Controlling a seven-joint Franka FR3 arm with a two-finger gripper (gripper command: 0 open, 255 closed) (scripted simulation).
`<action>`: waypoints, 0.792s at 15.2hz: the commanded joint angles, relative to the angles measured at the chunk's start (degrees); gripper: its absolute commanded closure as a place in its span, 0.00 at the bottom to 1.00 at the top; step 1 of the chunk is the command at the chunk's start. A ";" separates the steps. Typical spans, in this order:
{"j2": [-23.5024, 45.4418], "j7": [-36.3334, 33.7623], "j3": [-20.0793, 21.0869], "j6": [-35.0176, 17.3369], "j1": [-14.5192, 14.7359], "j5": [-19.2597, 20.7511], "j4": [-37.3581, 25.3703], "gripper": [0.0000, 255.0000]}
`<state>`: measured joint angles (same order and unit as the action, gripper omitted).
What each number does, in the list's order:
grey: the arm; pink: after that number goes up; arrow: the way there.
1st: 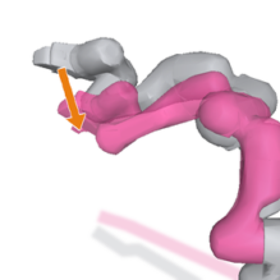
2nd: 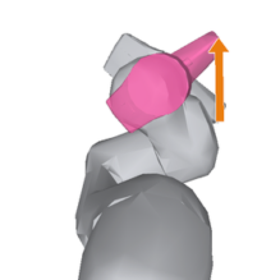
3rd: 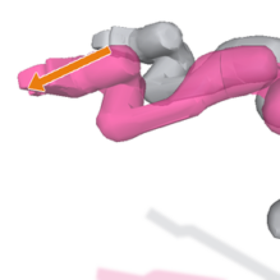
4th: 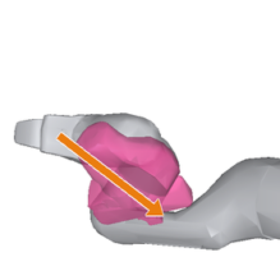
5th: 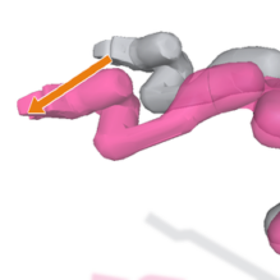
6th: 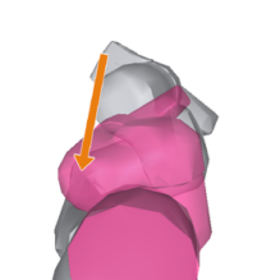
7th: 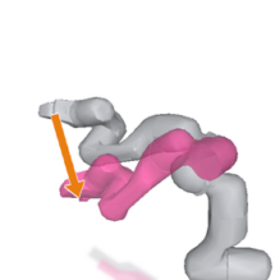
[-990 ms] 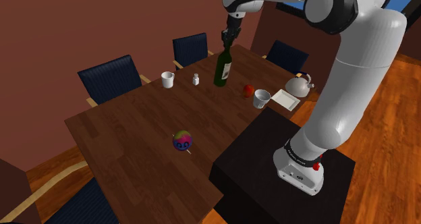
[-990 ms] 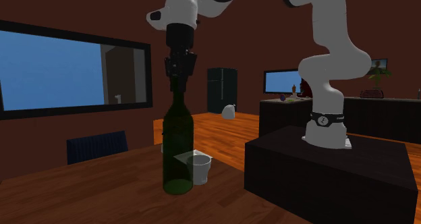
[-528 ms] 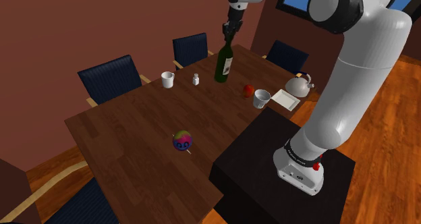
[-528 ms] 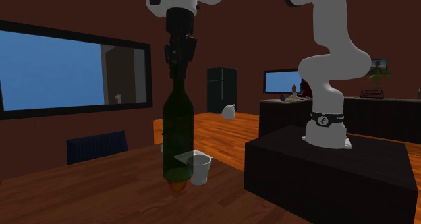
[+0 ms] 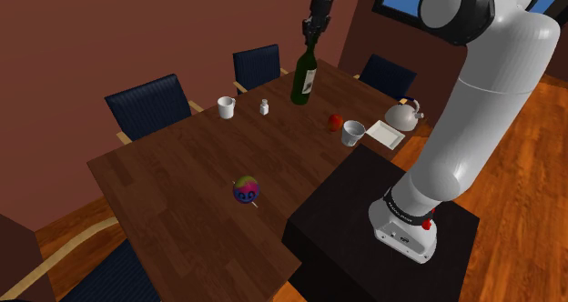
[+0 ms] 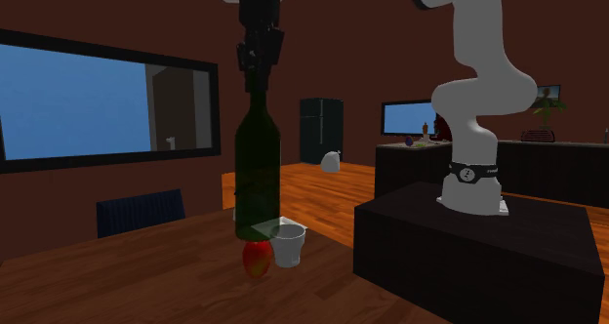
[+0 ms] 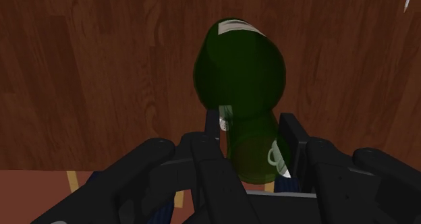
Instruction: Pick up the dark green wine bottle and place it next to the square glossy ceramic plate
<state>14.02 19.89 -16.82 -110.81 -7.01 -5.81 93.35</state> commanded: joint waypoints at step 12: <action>0.13 -0.48 -0.19 10.17 -0.38 0.17 -10.33 1.00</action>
<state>14.20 19.36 -16.97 -101.43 -7.31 -5.65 83.77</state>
